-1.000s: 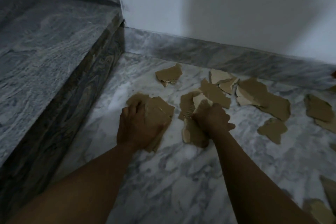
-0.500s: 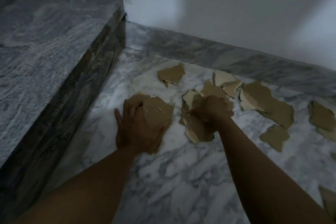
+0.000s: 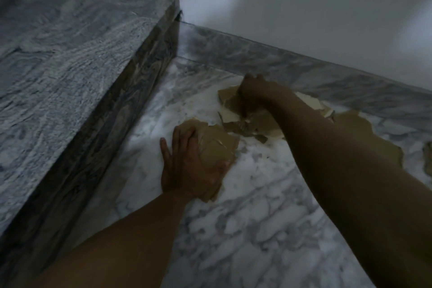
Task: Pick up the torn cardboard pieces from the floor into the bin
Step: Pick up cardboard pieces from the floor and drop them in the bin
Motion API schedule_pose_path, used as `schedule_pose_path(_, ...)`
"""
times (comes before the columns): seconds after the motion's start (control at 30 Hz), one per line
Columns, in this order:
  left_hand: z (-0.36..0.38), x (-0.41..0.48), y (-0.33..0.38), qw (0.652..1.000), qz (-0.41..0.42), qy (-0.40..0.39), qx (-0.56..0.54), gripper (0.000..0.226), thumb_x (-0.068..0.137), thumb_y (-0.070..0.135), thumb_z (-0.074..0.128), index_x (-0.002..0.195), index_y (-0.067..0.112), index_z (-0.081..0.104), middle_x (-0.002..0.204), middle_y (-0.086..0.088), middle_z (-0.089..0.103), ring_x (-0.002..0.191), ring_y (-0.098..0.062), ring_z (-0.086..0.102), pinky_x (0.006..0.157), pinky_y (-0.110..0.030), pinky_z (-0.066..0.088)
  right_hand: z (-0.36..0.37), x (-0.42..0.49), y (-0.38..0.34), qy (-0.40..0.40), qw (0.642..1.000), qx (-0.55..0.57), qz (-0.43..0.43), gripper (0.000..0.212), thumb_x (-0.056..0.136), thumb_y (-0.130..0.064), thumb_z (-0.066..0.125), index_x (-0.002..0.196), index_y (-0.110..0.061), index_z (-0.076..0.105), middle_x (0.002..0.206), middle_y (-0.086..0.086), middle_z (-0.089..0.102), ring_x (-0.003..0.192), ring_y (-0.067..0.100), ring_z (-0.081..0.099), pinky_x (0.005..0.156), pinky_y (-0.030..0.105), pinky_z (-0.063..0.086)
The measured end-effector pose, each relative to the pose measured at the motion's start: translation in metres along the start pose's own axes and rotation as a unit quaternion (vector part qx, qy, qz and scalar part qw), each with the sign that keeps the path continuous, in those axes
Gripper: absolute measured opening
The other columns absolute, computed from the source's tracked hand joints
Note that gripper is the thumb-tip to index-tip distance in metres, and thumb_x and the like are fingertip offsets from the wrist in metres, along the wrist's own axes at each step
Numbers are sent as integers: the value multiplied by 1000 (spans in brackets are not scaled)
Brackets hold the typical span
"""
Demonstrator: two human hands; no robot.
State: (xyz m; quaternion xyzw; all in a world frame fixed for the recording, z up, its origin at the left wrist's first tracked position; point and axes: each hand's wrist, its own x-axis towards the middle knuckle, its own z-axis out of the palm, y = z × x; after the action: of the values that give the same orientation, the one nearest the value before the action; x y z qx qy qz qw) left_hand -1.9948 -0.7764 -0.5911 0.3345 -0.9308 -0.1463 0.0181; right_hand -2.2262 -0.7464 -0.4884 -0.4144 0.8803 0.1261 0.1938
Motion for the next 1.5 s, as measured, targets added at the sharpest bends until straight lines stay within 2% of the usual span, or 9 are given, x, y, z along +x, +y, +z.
schedule_pose_path(0.13, 2, 2, 0, 1000, -1, 21, -15, 117, 66, 91, 26, 152, 12, 26, 163, -4, 14, 152, -23, -1, 119, -57, -2, 8, 44, -5, -59, 998, -1, -3, 99, 81, -40, 78, 159, -28, 19, 167, 11, 1, 151, 44, 7, 120, 61, 16)
schedule_pose_path(0.33, 6, 3, -2, 1000, 2, 27, -11, 116, 66, 93, 26, 148, 12, 32, 162, -4, 17, 152, -23, -2, 120, -57, -3, -2, 50, -18, -131, 989, 64, -15, 84, 69, -22, 91, 141, -10, 50, 143, 15, 51, 131, 37, 49, 106, 46, 42)
schedule_pose_path(0.5, 10, 4, -3, 1000, -4, 27, -3, 117, 67, 94, 28, 151, 13, 26, 163, -4, 15, 152, -23, -2, 119, -58, -2, 9, 32, -22, -107, 992, -19, -64, 69, 75, -39, 85, 130, -4, 61, 129, 10, 61, 119, 32, 58, 107, 51, 44)
schedule_pose_path(0.7, 14, 0, -2, 999, 8, 49, -11, 118, 67, 94, 23, 155, 16, 13, 163, -2, 13, 151, -21, 9, 119, -59, 5, 21, -5, -23, -59, 997, 2, -43, 33, 80, -26, 81, 88, -3, 58, 74, 6, 52, 71, 23, 56, 77, 38, 54)
schedule_pose_path(0.9, 6, -2, -9, 998, 14, -34, 53, 137, 47, 99, -13, 157, 19, 5, 162, -2, 9, 150, -20, 5, 119, -54, -5, 76, -103, -2, 91, 993, 80, -8, 33, 98, -28, 53, 123, -7, 57, 118, 12, 58, 111, 33, 60, 85, 40, 48)
schedule_pose_path(1.1, -10, -13, 11, 996, 34, -17, 81, 116, 55, 101, 28, 136, 19, 41, 132, -6, 45, 118, -29, 42, 97, -48, 34, 117, -201, -1, 97, 963, 230, 102, 48, 98, -38, 48, 133, -5, 45, 127, 13, 53, 117, 32, 56, 95, 41, 48)
schedule_pose_path(1.27, -24, -51, 35, 993, 25, -114, 32, 112, 57, 85, 59, 145, 21, 30, 141, -8, 37, 126, -36, 34, 97, -48, 38, 130, -249, -18, 75, 967, 220, 101, 71, 89, -55, 20, 131, -6, 48, 129, 12, 51, 115, 30, 55, 95, 40, 49)
schedule_pose_path(1.37, -38, -71, 43, 981, 23, -190, 18, 121, 54, 72, 71, 152, 28, 17, 148, -8, 31, 134, -37, 30, 104, -51, 36, 144, -275, -28, 79, 960, 239, 124, 45, 97, -38, 52, 127, -5, 49, 124, 13, 55, 113, 32, 58, 92, 41, 49)
schedule_pose_path(1.5, -49, -103, 44, 967, -2, -243, 81, 137, 49, 69, 81, 155, 26, 6, 151, -13, 27, 136, -37, 32, 108, -53, 32, 165, -310, -42, 93, 952, 248, 154, 36, 99, -36, 52, 121, -7, 51, 121, 11, 59, 111, 31, 60, 91, 40, 48)
